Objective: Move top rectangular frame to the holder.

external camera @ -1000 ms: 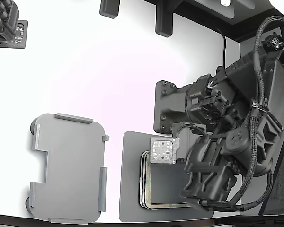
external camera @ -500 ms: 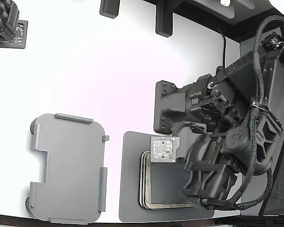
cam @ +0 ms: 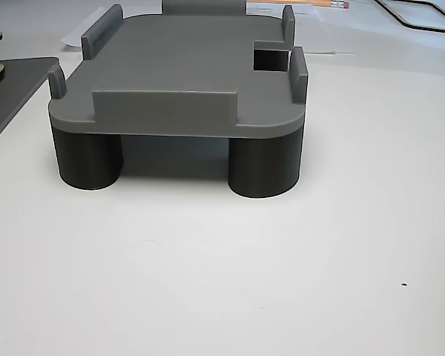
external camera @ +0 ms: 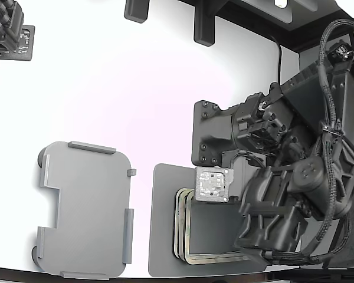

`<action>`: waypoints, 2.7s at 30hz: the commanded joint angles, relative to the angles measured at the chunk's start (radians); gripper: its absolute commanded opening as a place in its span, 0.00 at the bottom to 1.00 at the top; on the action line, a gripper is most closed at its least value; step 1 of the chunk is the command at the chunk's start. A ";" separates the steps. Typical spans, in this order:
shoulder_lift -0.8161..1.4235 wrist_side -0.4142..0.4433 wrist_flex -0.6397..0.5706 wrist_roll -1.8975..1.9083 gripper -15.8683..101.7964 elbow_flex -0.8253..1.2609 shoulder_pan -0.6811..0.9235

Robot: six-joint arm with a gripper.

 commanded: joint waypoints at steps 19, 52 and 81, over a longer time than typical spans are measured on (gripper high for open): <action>-0.380 0.106 0.121 0.977 0.05 -0.623 -0.334; -0.782 -0.015 0.118 1.046 0.05 -0.976 -0.557; -0.698 -0.057 0.118 1.040 0.05 -0.864 -0.581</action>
